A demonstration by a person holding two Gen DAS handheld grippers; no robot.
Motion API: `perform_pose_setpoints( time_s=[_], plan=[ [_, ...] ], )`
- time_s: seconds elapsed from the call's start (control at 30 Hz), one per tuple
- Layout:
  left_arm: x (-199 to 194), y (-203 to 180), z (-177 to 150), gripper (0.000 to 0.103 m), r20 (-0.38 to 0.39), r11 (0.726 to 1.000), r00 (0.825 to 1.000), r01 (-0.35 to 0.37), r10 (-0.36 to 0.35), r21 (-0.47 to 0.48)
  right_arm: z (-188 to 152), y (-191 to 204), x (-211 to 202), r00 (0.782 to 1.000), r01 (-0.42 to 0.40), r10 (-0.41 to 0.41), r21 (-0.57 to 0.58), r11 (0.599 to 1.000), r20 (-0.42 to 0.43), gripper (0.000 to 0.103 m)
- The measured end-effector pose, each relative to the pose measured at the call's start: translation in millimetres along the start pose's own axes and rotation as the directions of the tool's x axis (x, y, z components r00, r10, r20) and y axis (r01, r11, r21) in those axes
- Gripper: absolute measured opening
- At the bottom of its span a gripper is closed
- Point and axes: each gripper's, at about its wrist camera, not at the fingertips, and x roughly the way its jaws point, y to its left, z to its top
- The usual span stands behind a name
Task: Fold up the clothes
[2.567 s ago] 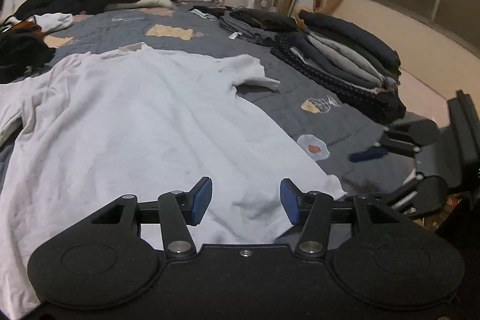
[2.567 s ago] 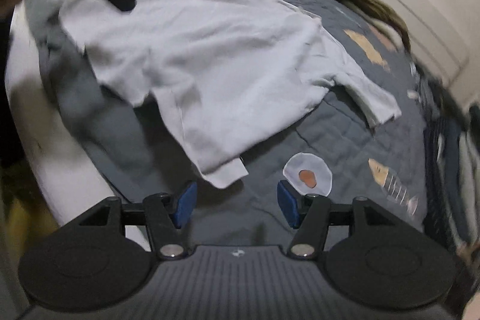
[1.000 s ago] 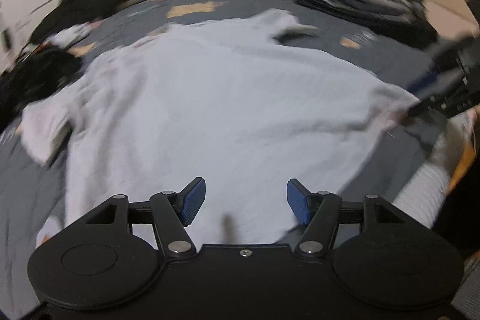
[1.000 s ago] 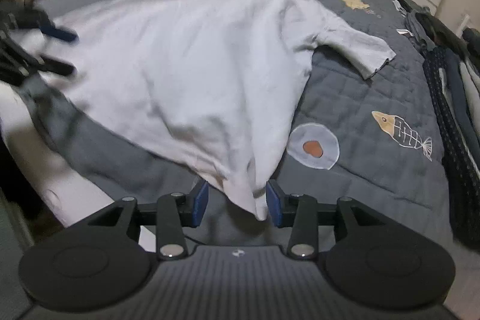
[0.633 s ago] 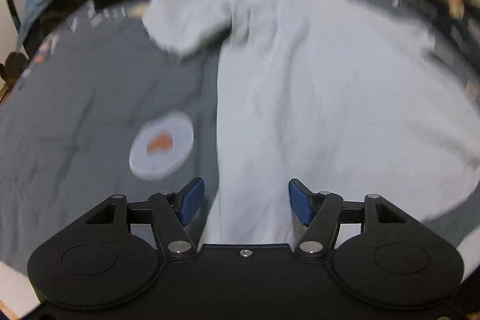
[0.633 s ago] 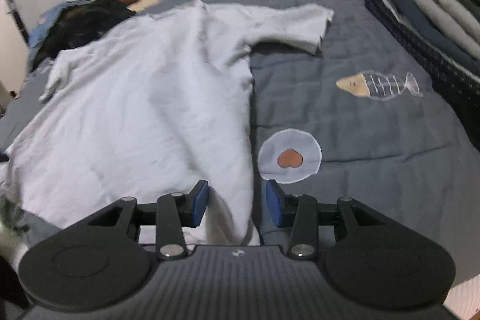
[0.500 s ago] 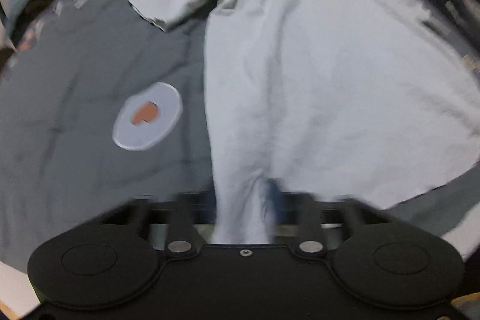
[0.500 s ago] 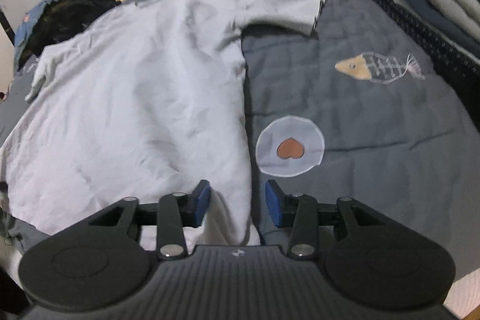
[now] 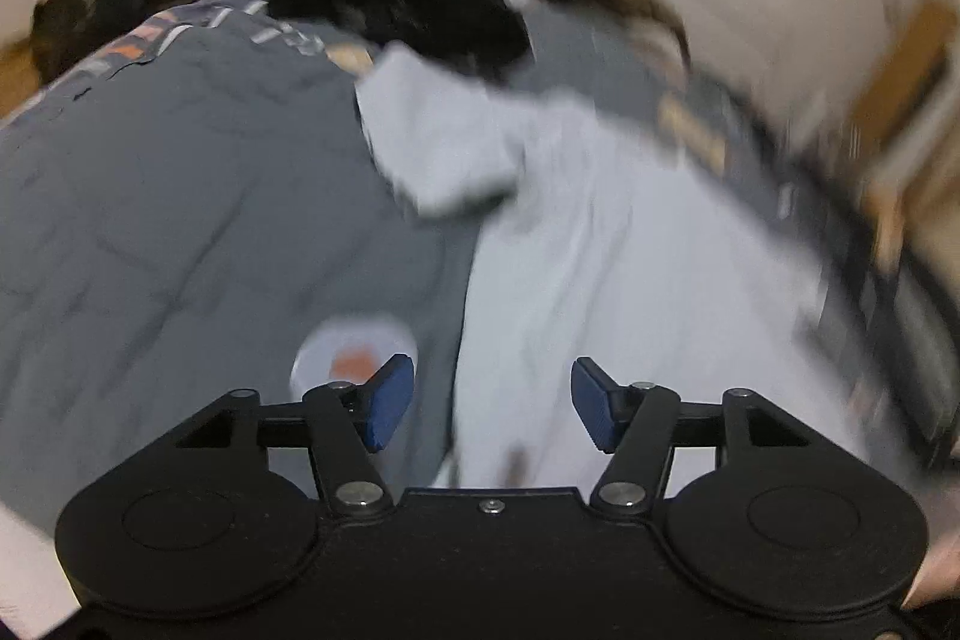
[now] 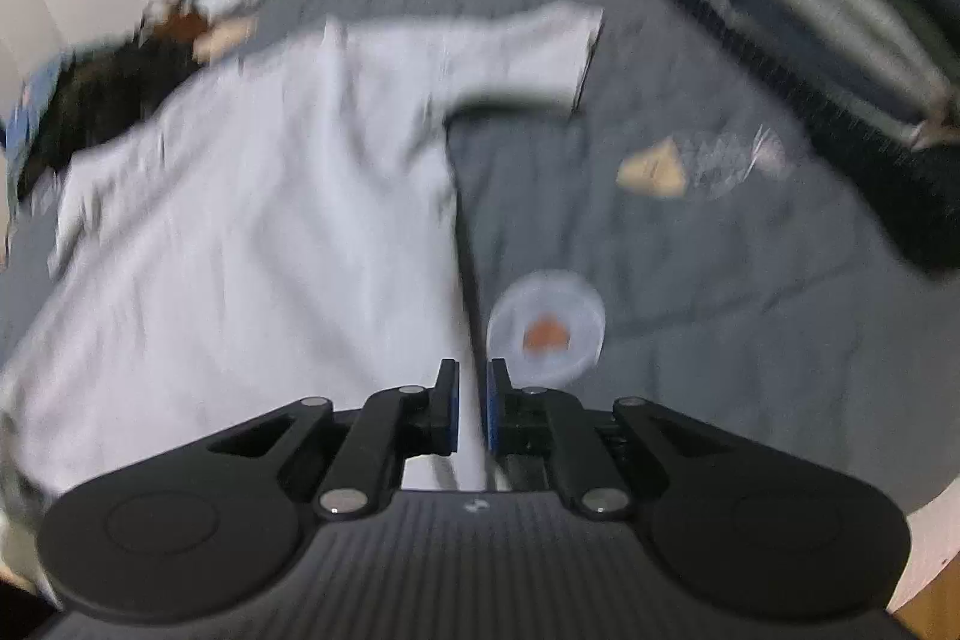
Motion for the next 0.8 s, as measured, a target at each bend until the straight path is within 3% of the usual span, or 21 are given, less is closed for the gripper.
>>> perform_pose_setpoints(
  time_s=[0.07, 0.17, 0.27, 0.43, 0.57, 0.63, 0.7, 0.73, 0.8],
  plan=[
    [20.9, 14.5, 20.2, 0.058, 0.017, 0.995, 0.999, 0.04, -0.039, -0.096, 13.9, 9.6, -2.2, 0.999, -0.011, 0.011, -0.008, 1.0, 0.043, 0.014],
    [58.1, 31.7, 42.6, 0.055, 0.041, 0.971, 0.995, 0.098, -0.092, -0.22, 34.7, 23.9, -5.5, 0.994, -0.027, 0.029, -0.02, 0.999, 0.108, 0.03],
    [95.9, 44.6, 51.8, 0.049, 0.036, 0.942, 0.993, 0.114, -0.109, -0.316, 60.0, 59.7, 30.2, 0.973, -0.179, 0.182, -0.031, 0.983, 0.143, 0.04],
    [144.6, 59.9, 42.8, 0.049, 0.018, 0.884, 0.997, 0.081, -0.082, -0.461, 69.5, 104.4, 94.2, 0.958, -0.259, 0.268, -0.103, 0.96, 0.097, 0.042],
    [166.9, 68.2, 43.1, 0.049, 0.059, 0.841, 0.996, 0.092, -0.072, -0.533, 46.0, 101.8, 119.8, 0.949, -0.304, 0.31, -0.087, 0.949, 0.063, 0.042],
    [173.0, 72.2, 46.1, 0.042, 0.088, 0.823, 0.994, 0.099, -0.059, -0.56, 41.7, 98.2, 124.0, 0.952, -0.299, 0.303, -0.078, 0.951, 0.051, 0.042],
    [173.9, 76.6, 51.6, 0.014, 0.112, 0.812, 0.993, 0.091, -0.032, -0.576, 38.5, 94.6, 127.6, 0.955, -0.29, 0.293, -0.068, 0.955, 0.041, 0.042],
    [174.3, 78.8, 54.4, 0.01, 0.124, 0.806, 0.992, 0.088, -0.018, -0.585, 36.9, 92.8, 129.4, 0.957, -0.286, 0.289, -0.063, 0.956, 0.036, 0.042],
    [165.4, 78.0, 66.0, 0.008, 0.143, 0.838, 0.989, 0.059, 0.023, -0.543, 36.9, 88.3, 131.2, 0.958, -0.282, 0.284, -0.043, 0.958, 0.036, 0.042]
  ],
)
